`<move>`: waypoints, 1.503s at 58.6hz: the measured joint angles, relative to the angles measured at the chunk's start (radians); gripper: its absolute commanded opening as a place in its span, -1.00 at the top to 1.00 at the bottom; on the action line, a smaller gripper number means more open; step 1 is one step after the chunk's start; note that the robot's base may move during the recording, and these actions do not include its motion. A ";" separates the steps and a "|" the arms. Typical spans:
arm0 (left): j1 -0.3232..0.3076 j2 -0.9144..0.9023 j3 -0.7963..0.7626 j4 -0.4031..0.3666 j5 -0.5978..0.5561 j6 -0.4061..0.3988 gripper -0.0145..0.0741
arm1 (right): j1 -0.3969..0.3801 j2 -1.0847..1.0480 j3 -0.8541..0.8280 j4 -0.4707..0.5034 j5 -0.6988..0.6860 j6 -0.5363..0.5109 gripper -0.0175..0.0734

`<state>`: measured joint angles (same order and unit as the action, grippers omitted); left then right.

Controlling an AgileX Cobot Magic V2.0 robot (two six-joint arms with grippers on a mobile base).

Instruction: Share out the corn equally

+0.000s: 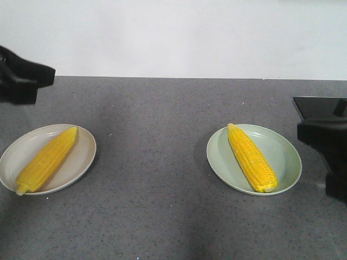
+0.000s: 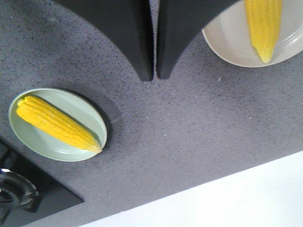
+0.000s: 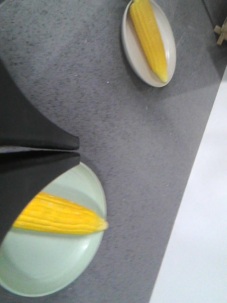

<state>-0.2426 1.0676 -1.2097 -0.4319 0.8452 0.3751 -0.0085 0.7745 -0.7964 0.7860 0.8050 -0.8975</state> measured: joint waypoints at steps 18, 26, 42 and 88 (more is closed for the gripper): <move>0.000 -0.264 0.550 -0.157 -0.304 0.128 0.69 | 0.000 -0.284 0.363 -0.005 -0.125 0.005 0.63; 0.000 -0.324 0.665 -0.182 -0.387 0.128 0.69 | 0.000 -0.339 0.435 -0.005 -0.126 0.009 0.63; 0.000 -0.350 0.684 -0.192 -0.406 0.128 0.69 | 0.000 -0.353 0.464 -0.005 -0.070 0.012 0.63; 0.000 -0.413 0.773 0.011 -0.498 0.131 0.69 | 0.000 -0.353 0.464 -0.005 -0.048 0.013 0.63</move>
<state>-0.2424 0.6542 -0.4368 -0.4206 0.3469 0.5056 -0.0085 0.4218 -0.3321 0.7815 0.7569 -0.8850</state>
